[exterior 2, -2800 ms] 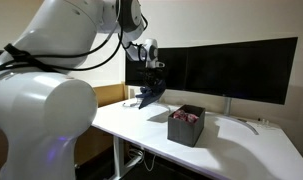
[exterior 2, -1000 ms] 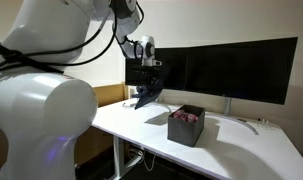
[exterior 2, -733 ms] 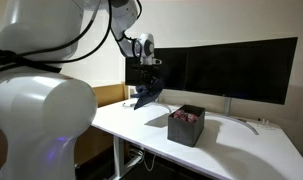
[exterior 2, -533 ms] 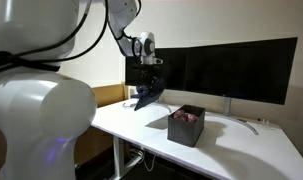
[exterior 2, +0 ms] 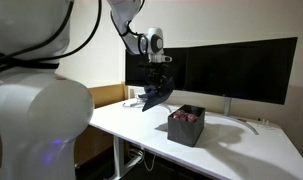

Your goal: Put the towel inside the box

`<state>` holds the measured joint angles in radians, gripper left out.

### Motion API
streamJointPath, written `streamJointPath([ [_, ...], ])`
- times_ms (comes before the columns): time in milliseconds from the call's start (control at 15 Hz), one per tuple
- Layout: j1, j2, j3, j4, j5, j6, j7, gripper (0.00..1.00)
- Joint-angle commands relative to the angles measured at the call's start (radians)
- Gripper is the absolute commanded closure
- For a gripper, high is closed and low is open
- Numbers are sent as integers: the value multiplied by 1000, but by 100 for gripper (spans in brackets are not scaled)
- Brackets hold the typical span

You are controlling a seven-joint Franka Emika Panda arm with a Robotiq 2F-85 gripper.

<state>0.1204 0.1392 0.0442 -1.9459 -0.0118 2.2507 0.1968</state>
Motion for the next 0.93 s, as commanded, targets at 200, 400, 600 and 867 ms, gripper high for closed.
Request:
streamJointPath([
  [200,-84,-28,-38,-29,31,41,-81,97],
  [400,-106,-18,-54,-20,29,47,-86,97],
  [600,-117,-14,-64,-16,27,53,-84,97],
  [867,-126,-13,-71,-16,38,54,-94,97],
])
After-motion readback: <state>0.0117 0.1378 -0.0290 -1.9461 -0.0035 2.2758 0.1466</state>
